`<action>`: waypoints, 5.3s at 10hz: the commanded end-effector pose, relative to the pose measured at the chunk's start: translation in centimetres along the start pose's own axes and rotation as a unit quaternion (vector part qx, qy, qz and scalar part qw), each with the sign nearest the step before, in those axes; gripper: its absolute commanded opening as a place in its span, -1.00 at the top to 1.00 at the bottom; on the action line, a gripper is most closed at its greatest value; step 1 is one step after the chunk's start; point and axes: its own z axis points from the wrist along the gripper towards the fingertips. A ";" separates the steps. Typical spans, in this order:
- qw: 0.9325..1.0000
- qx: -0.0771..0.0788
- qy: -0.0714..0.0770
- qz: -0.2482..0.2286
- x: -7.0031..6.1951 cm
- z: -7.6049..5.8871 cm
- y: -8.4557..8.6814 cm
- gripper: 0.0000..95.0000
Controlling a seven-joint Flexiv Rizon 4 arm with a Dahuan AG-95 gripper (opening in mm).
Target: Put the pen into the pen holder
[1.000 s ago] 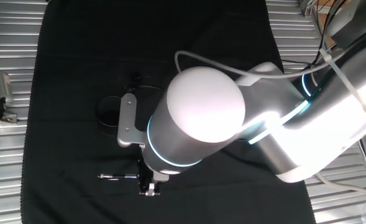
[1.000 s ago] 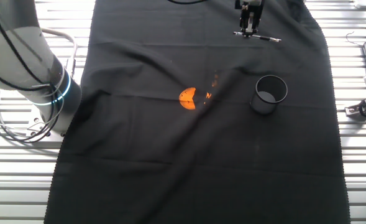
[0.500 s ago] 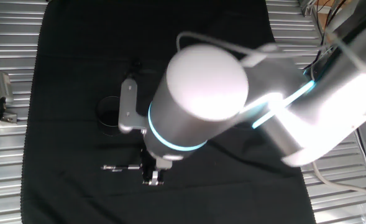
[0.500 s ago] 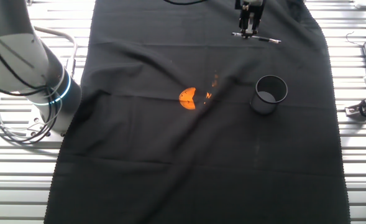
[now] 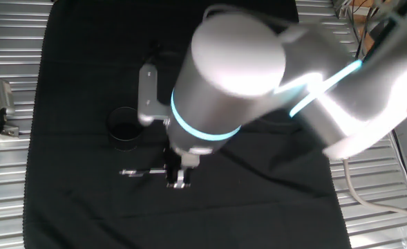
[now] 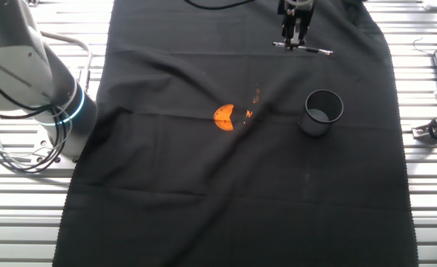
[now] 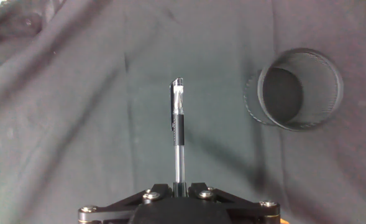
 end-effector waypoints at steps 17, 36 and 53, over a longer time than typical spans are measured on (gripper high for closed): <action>0.999 -0.007 0.002 -0.038 1.8 -0.8 -7.7 1.00; 0.998 -0.009 0.010 -0.062 0.3 0.9 -10.2 1.00; 0.993 0.072 0.058 -0.078 0.1 0.7 -10.2 1.00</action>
